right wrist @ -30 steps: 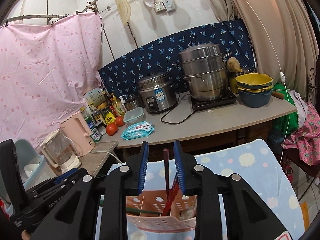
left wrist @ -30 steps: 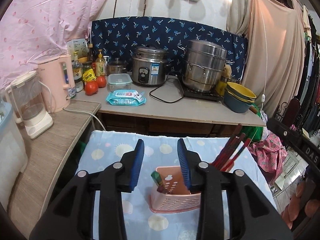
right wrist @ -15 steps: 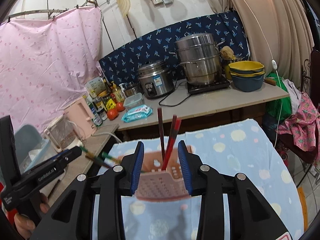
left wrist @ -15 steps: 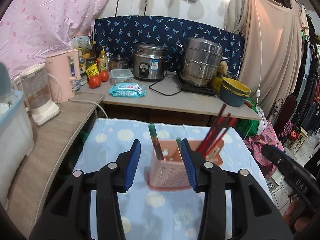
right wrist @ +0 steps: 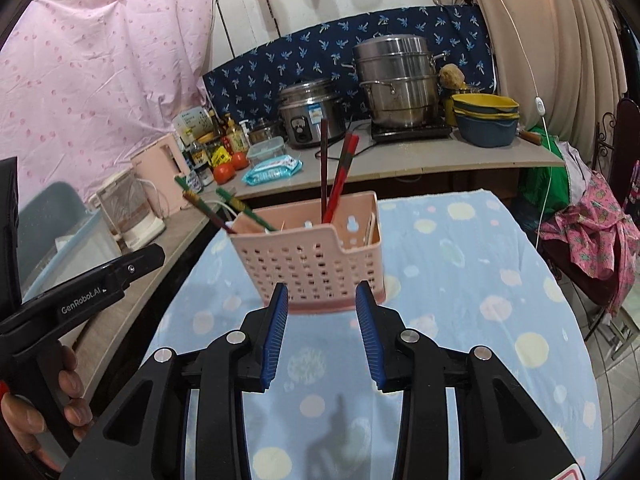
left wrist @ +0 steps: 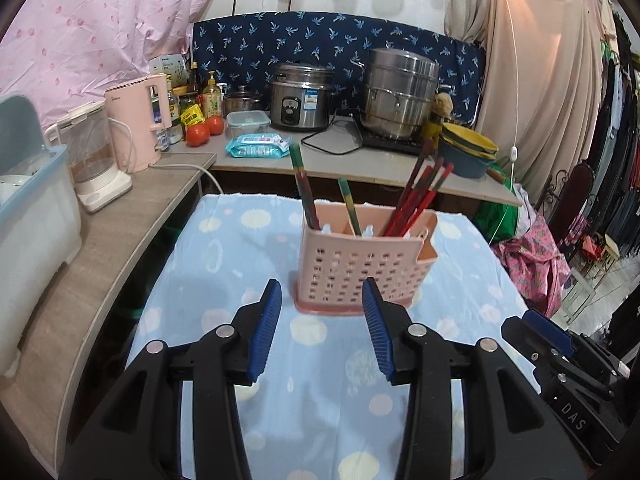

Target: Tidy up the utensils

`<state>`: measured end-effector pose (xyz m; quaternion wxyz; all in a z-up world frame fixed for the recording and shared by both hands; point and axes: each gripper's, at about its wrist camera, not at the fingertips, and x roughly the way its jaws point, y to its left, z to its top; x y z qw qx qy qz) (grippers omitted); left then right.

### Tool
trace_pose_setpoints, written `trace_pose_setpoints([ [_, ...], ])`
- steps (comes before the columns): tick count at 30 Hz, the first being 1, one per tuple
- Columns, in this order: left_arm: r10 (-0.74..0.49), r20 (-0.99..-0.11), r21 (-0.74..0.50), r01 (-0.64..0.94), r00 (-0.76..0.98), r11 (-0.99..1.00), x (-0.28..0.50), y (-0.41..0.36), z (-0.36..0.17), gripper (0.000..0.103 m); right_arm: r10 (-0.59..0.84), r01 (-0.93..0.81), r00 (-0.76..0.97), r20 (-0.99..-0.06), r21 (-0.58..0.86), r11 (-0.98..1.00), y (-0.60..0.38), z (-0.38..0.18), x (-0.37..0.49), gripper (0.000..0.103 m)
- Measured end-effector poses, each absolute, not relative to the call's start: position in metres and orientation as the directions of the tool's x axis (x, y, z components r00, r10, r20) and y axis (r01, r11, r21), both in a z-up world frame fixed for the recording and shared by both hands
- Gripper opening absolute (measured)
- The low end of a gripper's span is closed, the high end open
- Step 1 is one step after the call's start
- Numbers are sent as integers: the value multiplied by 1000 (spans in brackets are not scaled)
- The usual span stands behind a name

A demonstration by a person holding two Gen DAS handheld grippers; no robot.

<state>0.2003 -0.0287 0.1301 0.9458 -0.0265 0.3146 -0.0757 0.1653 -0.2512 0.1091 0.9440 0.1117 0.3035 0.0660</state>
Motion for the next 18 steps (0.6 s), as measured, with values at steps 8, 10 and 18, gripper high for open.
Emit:
trace_pose_setpoints([
  [8, -159, -621, -102, 123, 767, 987, 181, -29, 115, 45, 154, -30, 793, -589, 215, 976, -250, 97, 140, 35],
  [10, -160, -630, -106, 120, 760, 987, 177, -29, 110, 45, 145, -26, 791, -594, 204, 979, -250, 95, 136, 35],
  [18, -152, -648, -96, 118, 746, 988, 166, -35, 99, 61, 100, -10, 795, -598, 152, 988, -248, 91, 125, 41],
])
